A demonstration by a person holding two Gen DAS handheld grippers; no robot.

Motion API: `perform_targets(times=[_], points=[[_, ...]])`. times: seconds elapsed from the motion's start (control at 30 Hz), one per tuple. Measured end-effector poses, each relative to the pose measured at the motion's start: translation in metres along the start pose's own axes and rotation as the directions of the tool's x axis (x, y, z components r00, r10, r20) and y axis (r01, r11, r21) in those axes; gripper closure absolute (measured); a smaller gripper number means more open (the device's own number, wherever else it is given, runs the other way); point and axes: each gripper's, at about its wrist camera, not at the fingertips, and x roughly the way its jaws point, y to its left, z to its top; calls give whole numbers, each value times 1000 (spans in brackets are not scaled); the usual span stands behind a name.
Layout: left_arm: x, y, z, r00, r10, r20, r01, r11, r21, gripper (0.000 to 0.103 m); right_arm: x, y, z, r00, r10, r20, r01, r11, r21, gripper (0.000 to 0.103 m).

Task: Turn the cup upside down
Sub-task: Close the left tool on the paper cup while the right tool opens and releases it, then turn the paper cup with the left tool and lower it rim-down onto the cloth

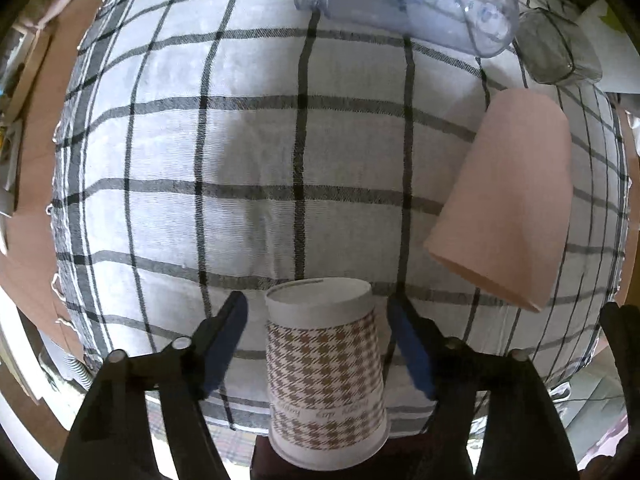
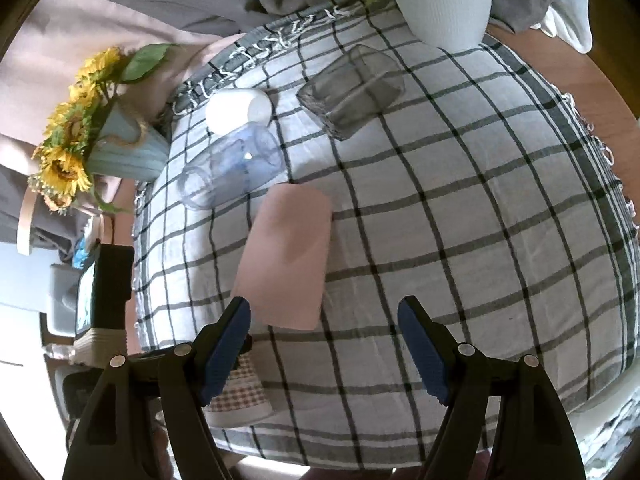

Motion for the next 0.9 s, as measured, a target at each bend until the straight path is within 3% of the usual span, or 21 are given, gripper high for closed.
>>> perform_targets(times=[0.1,0.37,0.53,0.73,0.9], points=[[7,-1,3,1000,-4,-10,4,1000,-17,48,2,-4,2,1000,-9,-2,9,1000,-4,27],[-19,11,-7,995,2,103,5,998,-68,49,-2,-1,4,1000,0,6,0,1000,-24,27],[-42,15,-9,977,28,214,-11,996,-84,49,-8,10,4,1000,18,26,-16,998,-53,27],[-62,30,-20,955,0,297,26,996,-85,49,-12,19,6,999,17,47,-13,996,-86,27],[-61,42,-32,951,-25,308,47,997,-64,49,-13,19,5,998,-5,58,11,994,-105,27]])
